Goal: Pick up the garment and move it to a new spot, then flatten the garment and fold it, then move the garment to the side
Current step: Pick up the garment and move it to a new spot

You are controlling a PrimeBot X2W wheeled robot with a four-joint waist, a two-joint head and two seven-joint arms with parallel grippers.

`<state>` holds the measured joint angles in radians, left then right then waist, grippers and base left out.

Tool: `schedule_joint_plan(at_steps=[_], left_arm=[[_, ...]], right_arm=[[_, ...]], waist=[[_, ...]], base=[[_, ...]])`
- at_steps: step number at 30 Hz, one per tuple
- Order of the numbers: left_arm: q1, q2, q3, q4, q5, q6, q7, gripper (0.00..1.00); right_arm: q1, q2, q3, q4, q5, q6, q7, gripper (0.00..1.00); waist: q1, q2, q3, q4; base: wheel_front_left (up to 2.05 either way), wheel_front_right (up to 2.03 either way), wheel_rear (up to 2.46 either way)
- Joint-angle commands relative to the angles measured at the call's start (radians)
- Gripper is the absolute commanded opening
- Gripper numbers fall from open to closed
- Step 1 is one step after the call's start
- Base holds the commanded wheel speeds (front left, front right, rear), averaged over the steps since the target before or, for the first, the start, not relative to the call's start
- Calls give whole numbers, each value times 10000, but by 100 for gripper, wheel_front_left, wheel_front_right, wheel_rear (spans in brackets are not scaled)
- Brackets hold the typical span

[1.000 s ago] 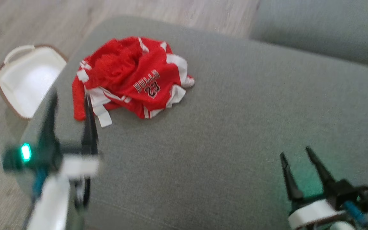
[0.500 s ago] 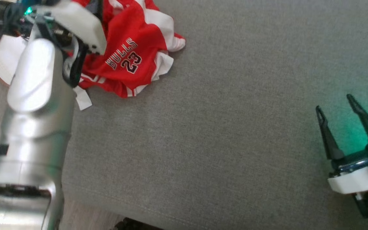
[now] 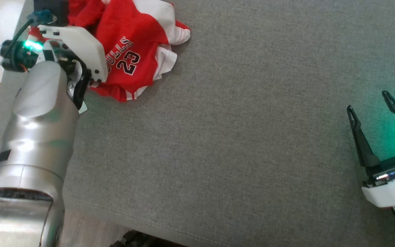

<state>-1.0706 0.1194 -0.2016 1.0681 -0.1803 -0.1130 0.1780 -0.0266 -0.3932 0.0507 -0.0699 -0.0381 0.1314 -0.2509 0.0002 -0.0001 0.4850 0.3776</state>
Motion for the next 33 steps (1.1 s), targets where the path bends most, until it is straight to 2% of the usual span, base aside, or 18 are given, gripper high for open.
schedule_joint_plan(at_steps=[1, 4, 7, 11, 15, 19, 23, 26, 33], left_arm=[[-658, 599, 45, -303, 35, 4, -802, 0], [-951, 764, -165, -316, 45, -99, -1746, 0], [-1198, 839, -375, -323, 67, -138, -2146, 0], [-1707, 930, -986, -407, -94, -169, -2539, 0], [-2042, 907, -2037, -851, -899, -173, -2421, 0], [-2212, 1115, -3258, -1949, -2449, -174, -1943, 0], [-2445, 1500, -4343, -3149, -3809, -175, -1457, 0], [-2536, 1575, -4975, -3827, -4492, -175, -1287, 0], [-1767, 1327, -6622, -4407, -5421, -175, -1225, 0]], right_arm=[[226, -122, 214, -167, 35, -7, -109, 100], [167, 123, 454, 94, 30, -7, -109, 100], [72, 359, 584, 255, 41, -7, -109, 100], [-48, 951, 924, 590, 68, -7, -109, 100], [-18, 1626, 1097, 866, 73, -7, -109, 100], [30, 2093, 1246, 1056, 0, -7, -109, 100], [-33, 2449, 1200, 1079, -22, -7, -109, 100], [-59, 2668, 1213, 1082, -13, -7, -109, 100], [-164, 3047, 1324, 1052, 176, -7, -109, 100]], waist=[[-2, 1, -320, -19], [-2, 1, -872, -198], [-2, 1, -1362, -361], [-2, 1, -2438, -923], [-2, 1, -3469, -1759], [-2, 1, -4093, -2855], [-2, 1, -4276, -3938], [-2, 1, -4260, -4694], [-2, 1, -3773, -6092]], base=[[0, 0, 0], [0, 0, 0], [0, 0, 0], [0, 0, 0], [0, 0, 0], [0, 0, 0], [0, 0, 0], [0, 0, 0], [0, 0, 0]])
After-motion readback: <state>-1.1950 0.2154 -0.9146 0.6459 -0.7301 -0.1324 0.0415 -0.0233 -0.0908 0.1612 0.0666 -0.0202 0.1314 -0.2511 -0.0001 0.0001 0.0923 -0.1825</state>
